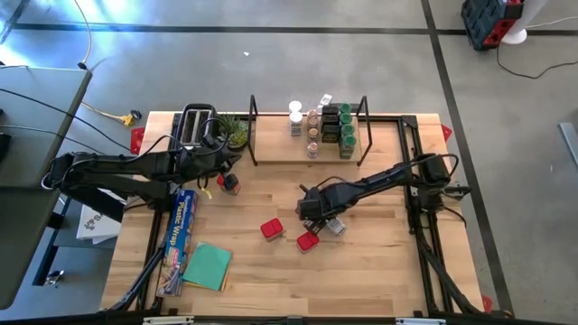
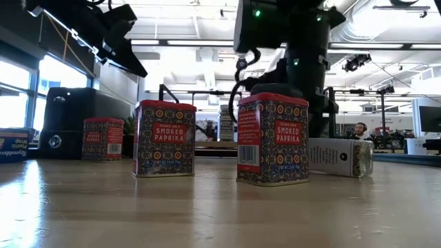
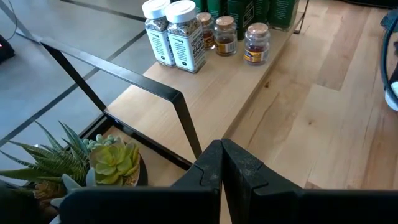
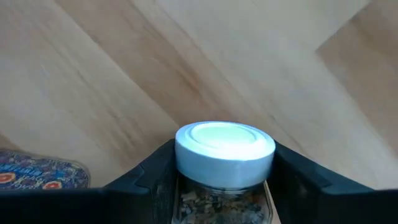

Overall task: Shelf spices
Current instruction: Put the white seasoning bottle on the shelf aligned with the other white seasoning bottles

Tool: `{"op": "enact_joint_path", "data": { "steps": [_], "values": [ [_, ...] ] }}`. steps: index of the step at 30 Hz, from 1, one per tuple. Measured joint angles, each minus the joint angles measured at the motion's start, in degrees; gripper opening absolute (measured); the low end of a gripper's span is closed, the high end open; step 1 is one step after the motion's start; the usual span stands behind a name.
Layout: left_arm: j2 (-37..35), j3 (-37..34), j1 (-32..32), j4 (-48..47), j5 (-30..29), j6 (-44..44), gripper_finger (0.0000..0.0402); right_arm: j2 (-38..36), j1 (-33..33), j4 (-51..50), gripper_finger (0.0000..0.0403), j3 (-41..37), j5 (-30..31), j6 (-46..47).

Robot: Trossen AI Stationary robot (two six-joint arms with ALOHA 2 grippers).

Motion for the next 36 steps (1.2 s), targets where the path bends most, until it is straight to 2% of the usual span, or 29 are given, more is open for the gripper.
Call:
{"op": "enact_joint_path", "data": {
  "steps": [8, 12, 16, 20, 23, 26, 31, 36],
  "values": [
    [0.00, 0.00, -0.19, -0.01, 0.00, -0.01, 0.0000, -7.70, 5.21, 0.11, 0.0191, -0.28, 27.67, 3.25],
    [0.00, 0.00, -0.75, 0.04, 0.00, -0.02, 0.0000, -11.01, 8.35, 8.50, 0.0191, -6.29, 38.59, 3.36],
    [0.00, 0.00, -1.55, 0.07, -0.15, 0.01, 0.0000, -14.59, 9.83, 30.93, 0.0191, -19.44, 42.96, 1.46],
    [0.00, 0.00, -1.81, 0.18, -0.20, 0.03, 0.0000, -14.76, 11.10, 63.12, 0.0191, -31.76, 51.34, -12.72],
    [0.00, 0.02, -1.79, 0.21, -0.22, 0.06, 0.0000, -12.88, 10.70, 81.53, 0.0191, -37.85, 52.88, -20.09],
    [0.00, 0.03, -1.79, 0.57, -0.31, 0.49, 0.0000, -10.29, 9.85, 90.65, 0.0191, -40.99, 53.62, -24.07],
    [0.00, 0.03, -1.79, 1.69, -0.26, 1.08, 0.0000, -7.18, 9.72, 93.17, 0.0191, -40.50, 52.46, -29.72],
    [-0.02, 0.04, -1.79, 1.97, -0.28, 1.14, 0.0000, -5.69, 10.02, 93.52, 0.0191, -39.65, 52.11, -30.29]
  ]
}}
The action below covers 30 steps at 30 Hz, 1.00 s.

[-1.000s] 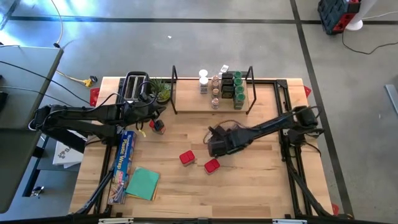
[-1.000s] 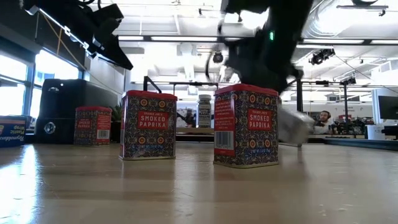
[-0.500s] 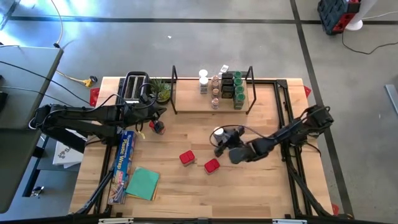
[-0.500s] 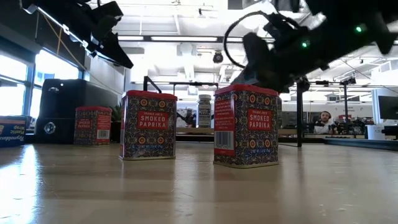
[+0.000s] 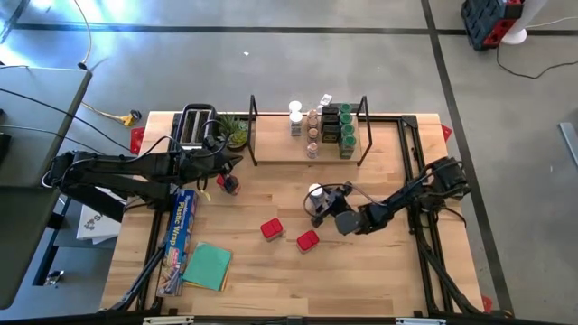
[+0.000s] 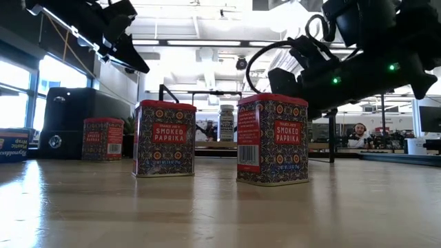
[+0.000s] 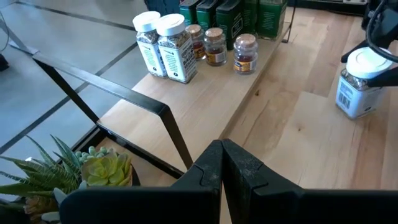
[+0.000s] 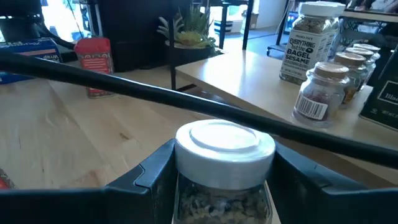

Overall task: Shelf spices
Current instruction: Put the white seasoning bottle on the shelf aligned with the other white seasoning bottles

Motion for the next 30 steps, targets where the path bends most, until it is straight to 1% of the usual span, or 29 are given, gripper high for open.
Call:
{"op": "enact_joint_path", "data": {
  "steps": [3, 4, 9, 12, 16, 18, 21, 23, 24, 28, 30],
  "values": [
    [0.02, 0.00, 0.00, 0.06, 0.18, 0.00, 0.0000, 0.23, 0.24, 0.12, 0.0193, 0.02, 0.14, 0.19],
    [0.01, 0.00, 0.00, 0.08, 0.27, 0.00, 0.0000, 0.25, 0.35, 0.13, 0.0203, 0.03, 0.15, 0.21],
    [0.02, 0.00, 0.00, 0.01, 0.35, 0.10, 0.0000, 0.53, 0.79, -0.84, 0.0303, -0.11, -2.13, 0.48],
    [0.02, 0.00, 0.00, -0.01, 0.37, 0.17, 0.0000, 0.46, 0.78, -0.50, 0.0340, -0.09, -3.33, 0.47],
    [0.02, 0.00, 0.00, -0.01, 0.39, -0.04, 0.0000, -0.65, 0.77, 0.82, 0.0351, -0.09, -5.06, -2.93],
    [0.02, 0.00, 0.00, -0.01, 0.40, -0.04, 0.0000, -3.09, 0.79, 1.11, 0.0352, -0.09, -5.66, -5.63],
    [0.02, 0.00, 0.00, -0.02, 0.52, -0.07, 0.0000, -8.75, 0.76, -0.44, 0.0353, -0.09, -6.86, -10.20],
    [0.02, 0.00, 0.00, -0.03, 0.55, -0.07, 0.0000, -13.50, 0.38, -4.18, 0.0353, -0.08, -10.30, -12.61],
    [0.02, 0.00, -0.02, -0.05, 0.55, -0.07, 0.0000, -16.36, 0.03, -6.88, 0.0353, -0.06, -13.23, -12.81],
    [0.02, 0.00, 0.00, -0.14, 0.55, -0.07, 0.0000, -27.33, -3.11, -24.59, 0.0347, 0.00, -32.66, -12.52],
    [0.02, 0.00, 0.00, -0.14, 0.57, -0.07, 0.0000, -32.16, -5.82, -34.01, 0.0341, -0.01, -38.15, -11.77]
  ]
}}
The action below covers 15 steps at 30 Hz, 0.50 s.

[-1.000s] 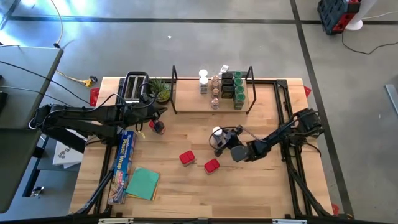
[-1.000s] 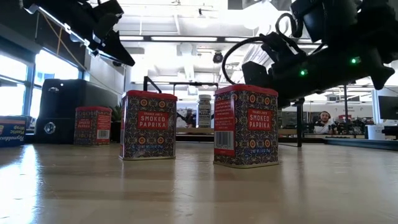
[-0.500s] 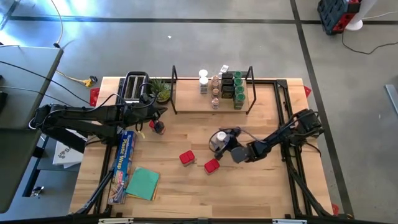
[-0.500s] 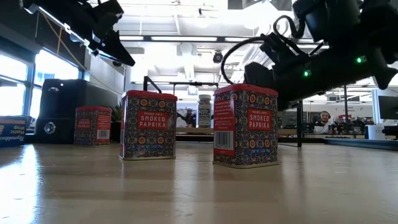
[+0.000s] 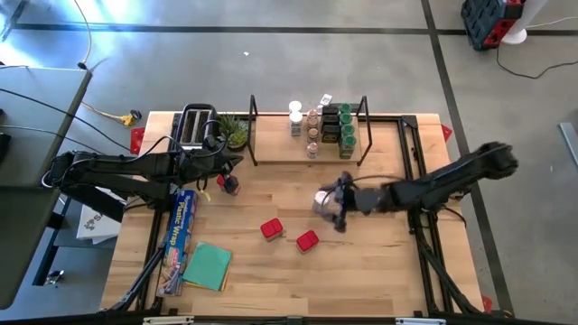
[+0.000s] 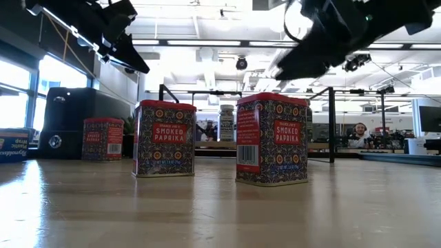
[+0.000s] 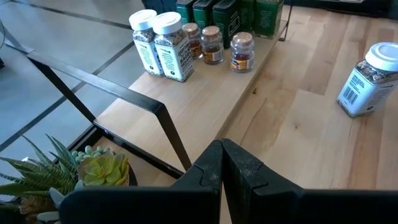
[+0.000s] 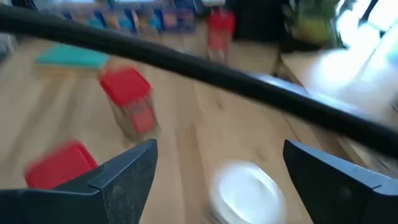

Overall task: Shelf spices
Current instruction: Put the white seasoning bottle on the shelf aligned with the other white seasoning bottles

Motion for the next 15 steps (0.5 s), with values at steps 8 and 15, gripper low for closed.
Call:
{"op": "enact_joint_path", "data": {
  "steps": [8, 15],
  "values": [
    [0.00, 0.00, -0.02, 0.90, 2.58, -0.04, 0.0000, -5.62, -14.27, -17.47, 0.0326, -0.10, -21.66, -2.06],
    [0.00, 0.00, -0.02, 0.79, 3.02, -0.06, 0.0000, 4.75, -17.23, -8.11, 0.0325, -0.23, -28.64, -9.34]
  ]
}}
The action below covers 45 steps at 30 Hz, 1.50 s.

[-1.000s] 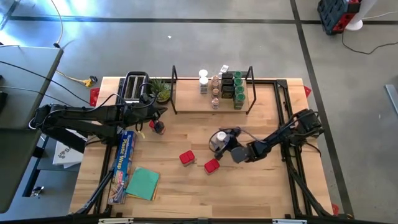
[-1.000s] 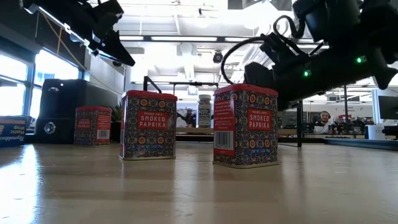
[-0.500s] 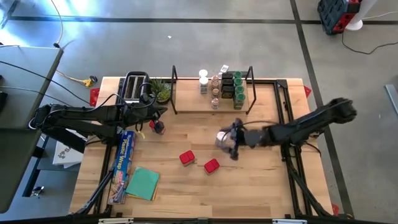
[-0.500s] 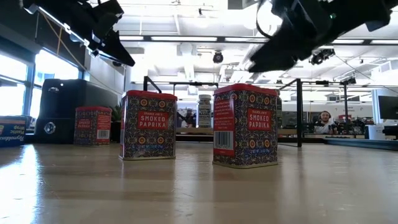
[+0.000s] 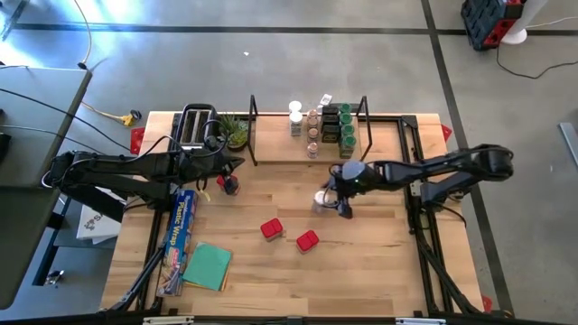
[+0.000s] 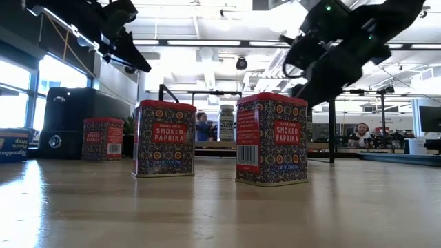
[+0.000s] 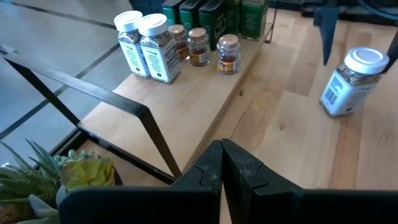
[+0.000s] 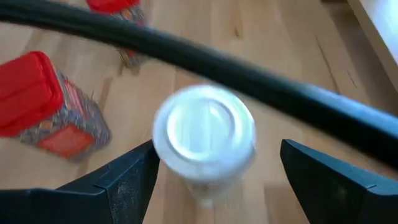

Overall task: Shelf spices
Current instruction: Put the white seasoning bottle on the shelf aligned with the other white seasoning bottles

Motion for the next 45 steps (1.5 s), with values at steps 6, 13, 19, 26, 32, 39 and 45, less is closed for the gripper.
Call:
{"op": "enact_joint_path", "data": {
  "steps": [6, 13, 19, 26, 32, 39, 45],
  "values": [
    [0.00, 0.00, 0.00, -0.05, 0.17, 0.10, 0.0000, 4.41, 1.99, 9.33, 0.0322, 0.00, -0.33, -2.81],
    [0.00, 0.00, 0.00, -0.05, 0.17, 0.45, 0.0000, 4.55, 2.71, 9.69, 0.0253, 0.00, 0.07, 0.71],
    [0.00, 0.00, 0.00, -0.05, 0.17, 0.46, 0.0000, 4.55, 2.83, 9.97, 0.0190, 1.60, 2.34, 6.75],
    [0.00, 0.00, 0.01, -0.03, 0.17, 0.46, 0.0000, 6.20, 0.63, 5.40, 0.0190, 17.59, 7.45, 1.80],
    [0.00, 0.00, 0.02, -0.07, 1.36, 0.54, 0.0000, 16.54, -7.53, -8.37, 0.0190, 34.37, 5.99, -8.88],
    [0.00, 0.00, 0.00, -0.06, 2.69, 0.56, 0.0000, 27.49, -14.06, -16.29, 0.0190, 44.27, 0.67, -16.27],
    [0.00, 0.00, 0.02, -0.06, 2.75, 0.56, 0.0000, 28.83, -16.79, -16.10, 0.0190, 45.57, 0.63, -15.32]
  ]
}}
